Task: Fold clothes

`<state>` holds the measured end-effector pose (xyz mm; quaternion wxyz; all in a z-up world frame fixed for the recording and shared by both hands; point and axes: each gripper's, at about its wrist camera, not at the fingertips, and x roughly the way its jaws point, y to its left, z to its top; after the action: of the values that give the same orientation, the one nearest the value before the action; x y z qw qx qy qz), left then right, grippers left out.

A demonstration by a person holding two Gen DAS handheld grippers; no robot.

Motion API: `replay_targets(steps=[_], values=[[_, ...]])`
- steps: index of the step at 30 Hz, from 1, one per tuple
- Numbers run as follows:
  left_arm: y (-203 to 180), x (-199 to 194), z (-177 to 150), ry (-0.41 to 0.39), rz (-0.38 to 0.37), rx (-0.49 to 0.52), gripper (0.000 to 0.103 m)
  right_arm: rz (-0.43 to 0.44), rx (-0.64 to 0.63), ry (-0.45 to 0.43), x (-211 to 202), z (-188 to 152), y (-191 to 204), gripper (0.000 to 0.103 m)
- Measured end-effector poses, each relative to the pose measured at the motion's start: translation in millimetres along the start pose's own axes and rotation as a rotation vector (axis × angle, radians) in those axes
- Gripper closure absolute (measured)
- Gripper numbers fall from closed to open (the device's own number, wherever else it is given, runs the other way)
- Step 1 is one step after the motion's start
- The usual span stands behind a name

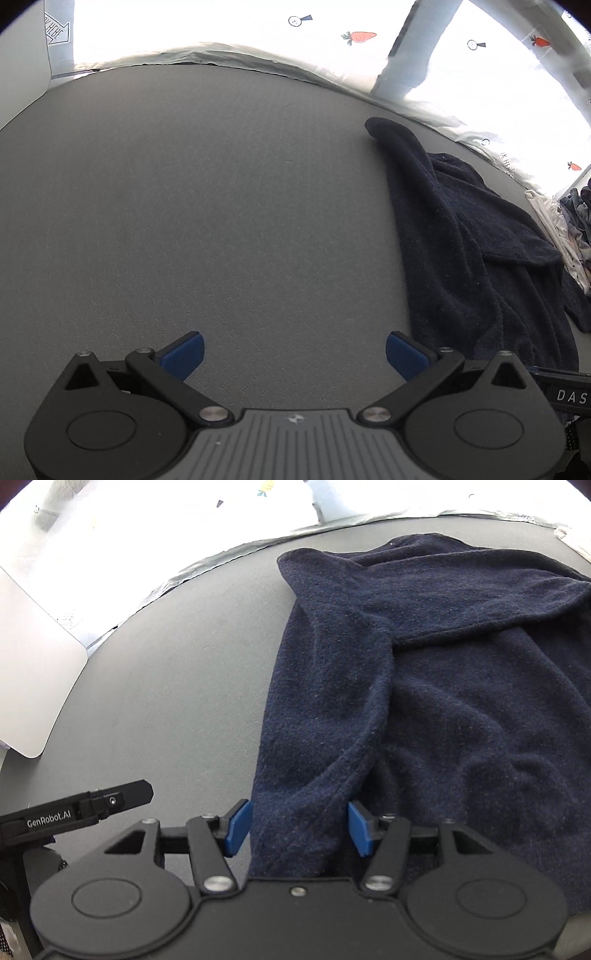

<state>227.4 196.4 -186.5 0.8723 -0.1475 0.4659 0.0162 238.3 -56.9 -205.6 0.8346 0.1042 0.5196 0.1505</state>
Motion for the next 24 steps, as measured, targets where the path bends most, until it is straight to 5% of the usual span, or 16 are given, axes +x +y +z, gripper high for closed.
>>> replay_targets(steps=[5,13,19,22,24], values=[[-4.1,-3.3,-6.4,0.004,-0.001,0.024,0.000,-0.023,0.046,0.020,3.5,-11.1,-11.8,0.065],[-7.2,-5.0,-15.0,0.021,-0.005,0.047,0.000,-0.061,0.145,-0.039,-14.0,-20.5,-37.3,0.082],[-12.8,-2.1,-19.7,0.037,-0.019,0.054,0.000,0.006,0.115,0.003,-12.9,-29.0,-34.0,0.080],[-18.1,-0.2,-22.2,0.042,-0.022,0.064,0.000,0.047,0.137,-0.020,-14.3,-32.1,-38.8,0.096],[-22.1,1.0,-24.3,0.047,-0.023,0.070,0.000,0.068,0.162,-0.062,-22.9,-32.5,-44.5,0.097]])
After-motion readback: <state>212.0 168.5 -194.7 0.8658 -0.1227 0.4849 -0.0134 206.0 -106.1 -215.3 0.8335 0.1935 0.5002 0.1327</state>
